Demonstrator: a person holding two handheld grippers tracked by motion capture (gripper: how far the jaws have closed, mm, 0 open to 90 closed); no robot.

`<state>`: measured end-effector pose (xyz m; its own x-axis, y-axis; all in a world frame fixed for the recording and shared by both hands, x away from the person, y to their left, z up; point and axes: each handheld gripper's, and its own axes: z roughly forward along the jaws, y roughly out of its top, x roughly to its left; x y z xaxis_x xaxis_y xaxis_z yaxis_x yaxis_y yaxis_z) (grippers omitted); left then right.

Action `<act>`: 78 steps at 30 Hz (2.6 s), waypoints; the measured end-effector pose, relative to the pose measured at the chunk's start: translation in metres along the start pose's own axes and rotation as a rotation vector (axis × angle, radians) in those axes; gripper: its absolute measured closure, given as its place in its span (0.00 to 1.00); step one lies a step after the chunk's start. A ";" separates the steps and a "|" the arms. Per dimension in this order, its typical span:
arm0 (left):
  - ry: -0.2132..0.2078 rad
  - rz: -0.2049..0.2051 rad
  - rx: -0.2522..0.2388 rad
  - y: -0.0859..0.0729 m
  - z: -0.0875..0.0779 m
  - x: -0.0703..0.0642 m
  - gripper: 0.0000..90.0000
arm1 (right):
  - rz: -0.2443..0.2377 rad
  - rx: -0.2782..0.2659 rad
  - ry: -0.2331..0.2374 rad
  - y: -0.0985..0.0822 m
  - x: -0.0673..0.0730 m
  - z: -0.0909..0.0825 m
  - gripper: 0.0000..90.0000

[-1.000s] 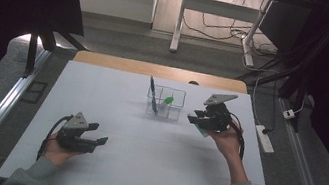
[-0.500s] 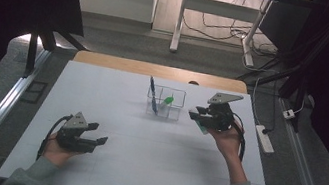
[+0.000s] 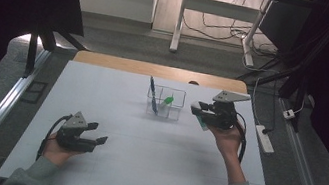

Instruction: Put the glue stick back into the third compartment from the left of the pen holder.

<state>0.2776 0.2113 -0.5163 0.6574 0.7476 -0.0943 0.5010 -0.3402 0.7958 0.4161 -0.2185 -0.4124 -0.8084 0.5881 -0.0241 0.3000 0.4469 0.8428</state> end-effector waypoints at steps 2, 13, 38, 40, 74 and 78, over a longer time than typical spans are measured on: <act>-0.001 -0.001 0.000 0.000 0.000 0.000 0.38 | 0.005 -0.012 -0.005 0.001 0.001 0.001 0.72; -0.008 0.000 0.002 0.000 0.002 0.001 0.38 | 0.059 -0.072 -0.006 0.013 -0.001 0.008 0.72; -0.011 0.000 0.004 0.000 0.002 0.002 0.38 | 0.111 -0.126 0.013 0.032 -0.011 0.028 0.72; -0.011 0.001 0.005 0.000 0.003 0.002 0.38 | 0.110 -0.126 0.008 0.034 -0.011 0.031 0.72; -0.010 0.003 0.005 -0.001 0.002 0.003 0.37 | 0.138 -0.144 0.010 0.048 -0.013 0.070 0.71; -0.009 0.003 0.005 0.000 0.003 0.003 0.37 | 0.139 -0.142 0.011 0.049 -0.014 0.077 0.71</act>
<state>0.2812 0.2122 -0.5184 0.6644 0.7410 -0.0972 0.5015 -0.3456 0.7931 0.4811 -0.1523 -0.4122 -0.7701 0.6295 0.1032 0.3352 0.2618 0.9050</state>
